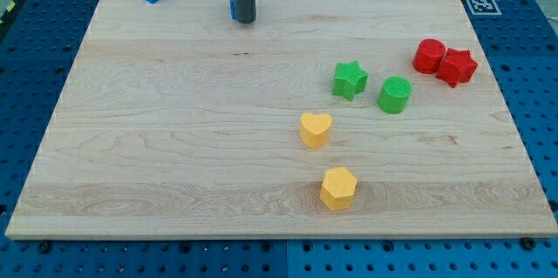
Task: Push the blue triangle closer to the blue cube
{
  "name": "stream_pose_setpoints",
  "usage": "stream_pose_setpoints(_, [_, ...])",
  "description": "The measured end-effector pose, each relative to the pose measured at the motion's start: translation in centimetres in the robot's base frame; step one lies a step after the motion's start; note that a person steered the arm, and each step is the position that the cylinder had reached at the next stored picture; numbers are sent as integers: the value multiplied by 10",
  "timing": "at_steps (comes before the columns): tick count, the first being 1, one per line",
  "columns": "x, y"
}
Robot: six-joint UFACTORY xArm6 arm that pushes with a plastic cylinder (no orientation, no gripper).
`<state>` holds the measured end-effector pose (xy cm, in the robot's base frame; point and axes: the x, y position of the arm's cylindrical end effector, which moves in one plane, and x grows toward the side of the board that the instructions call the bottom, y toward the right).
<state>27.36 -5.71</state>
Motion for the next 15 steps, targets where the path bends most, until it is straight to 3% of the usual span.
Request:
stream_pose_setpoints(2, [-21, 53])
stream_pose_setpoints(6, [-35, -43])
stream_pose_setpoints(8, [-31, 21])
stream_pose_setpoints(10, [-4, 29])
stream_pose_setpoints(15, [-4, -66])
